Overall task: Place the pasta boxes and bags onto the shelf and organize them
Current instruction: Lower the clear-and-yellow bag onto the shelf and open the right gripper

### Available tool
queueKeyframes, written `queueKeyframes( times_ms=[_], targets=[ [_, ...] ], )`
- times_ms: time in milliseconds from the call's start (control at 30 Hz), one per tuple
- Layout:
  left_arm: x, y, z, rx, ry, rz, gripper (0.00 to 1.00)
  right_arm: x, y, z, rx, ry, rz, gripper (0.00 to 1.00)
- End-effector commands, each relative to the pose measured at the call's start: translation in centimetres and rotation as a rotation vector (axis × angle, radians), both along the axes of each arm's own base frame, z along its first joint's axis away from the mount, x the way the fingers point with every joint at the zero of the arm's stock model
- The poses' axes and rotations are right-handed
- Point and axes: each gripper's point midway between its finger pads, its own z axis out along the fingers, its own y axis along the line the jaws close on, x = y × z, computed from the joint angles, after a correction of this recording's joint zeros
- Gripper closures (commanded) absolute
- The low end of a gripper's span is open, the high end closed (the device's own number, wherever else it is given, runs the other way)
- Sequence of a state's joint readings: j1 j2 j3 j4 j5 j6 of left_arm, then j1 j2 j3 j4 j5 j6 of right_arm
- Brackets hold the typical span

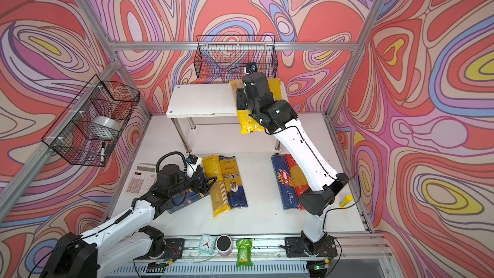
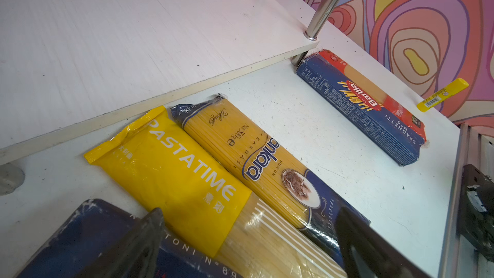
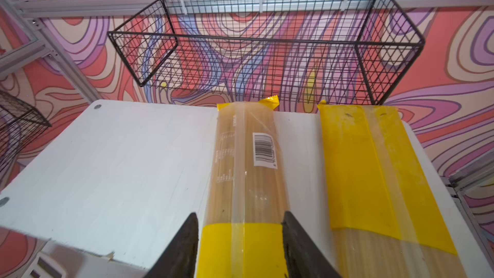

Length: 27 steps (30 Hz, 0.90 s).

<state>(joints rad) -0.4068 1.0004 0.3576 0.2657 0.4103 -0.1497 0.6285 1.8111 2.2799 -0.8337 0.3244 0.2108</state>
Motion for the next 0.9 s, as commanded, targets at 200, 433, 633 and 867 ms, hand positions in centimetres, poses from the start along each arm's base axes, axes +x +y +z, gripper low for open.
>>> queueKeyframes(
  times_ms=[200,433,633,867],
  targets=[
    [-0.4,0.1,0.2,-0.003,-0.010,0.001,0.00,-9.5,-1.2,0.3,0.053,0.113,0.258,0.48],
    [-0.5,0.0,0.4,-0.010,-0.018,-0.005,0.00,-13.7,-2.9,-2.8,0.002,0.242,0.310,0.48],
    [-0.5,0.1,0.5,-0.003,-0.022,-0.006,0.00,-16.4,-2.5,-4.5,0.035,0.319,0.402,0.48],
    [-0.4,0.0,0.1,-0.003,-0.012,-0.008,0.00,-16.8,-1.2,-6.4,0.061,0.354,0.462,0.47]
  ],
)
